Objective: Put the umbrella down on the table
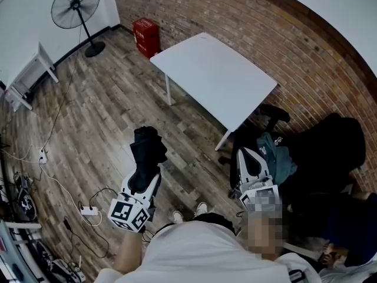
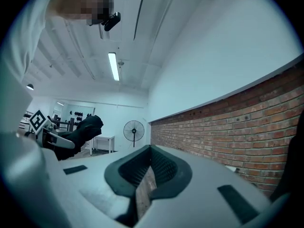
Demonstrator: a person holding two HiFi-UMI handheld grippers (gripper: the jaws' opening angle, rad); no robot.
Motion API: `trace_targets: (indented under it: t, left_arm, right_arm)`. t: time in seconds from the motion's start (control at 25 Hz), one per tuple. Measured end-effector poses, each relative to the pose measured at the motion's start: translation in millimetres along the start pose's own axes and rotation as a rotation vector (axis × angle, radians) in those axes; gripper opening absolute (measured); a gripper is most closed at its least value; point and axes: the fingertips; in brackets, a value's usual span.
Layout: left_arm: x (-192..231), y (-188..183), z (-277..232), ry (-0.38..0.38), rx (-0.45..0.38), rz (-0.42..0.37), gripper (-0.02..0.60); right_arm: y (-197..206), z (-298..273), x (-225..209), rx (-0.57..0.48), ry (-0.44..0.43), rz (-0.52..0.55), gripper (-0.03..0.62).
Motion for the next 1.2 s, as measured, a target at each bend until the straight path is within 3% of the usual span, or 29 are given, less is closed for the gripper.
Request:
trace_targets:
  t: [0.32,0.56,0.96,1.2]
  left_arm:
    - [13.9,16.7,-5.5,0.061,0.041,0.020,0.227]
    - [24.4,19.6,-43.9,0.086,0.064,0.019,0.227]
    - [46.4,-26.5,-192.6,0.072,0.075,0.005,0.229]
    - [45.8,-48.5,-258.9,0.062,0.064,-0.008,0.229]
  right_arm:
    - [16.4,7.0,16.0,0.027,0.044,-0.012,0.018]
    - [25.8,-25.4,-6.3,0.022,0.061,-0.022,0.018]
    - [17.9,-162.6,-110.9,-0.020,-0.006,-0.038,0.018]
    - [20.2,-207.9,-158.0,-0.026,-0.040,-0.057,0.020]
Point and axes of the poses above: the fingertips, and each gripper's own axes: z backward along the fingers, x to its left, y out of its underside, and after that the axes turned 1 degree about -y, right-handed
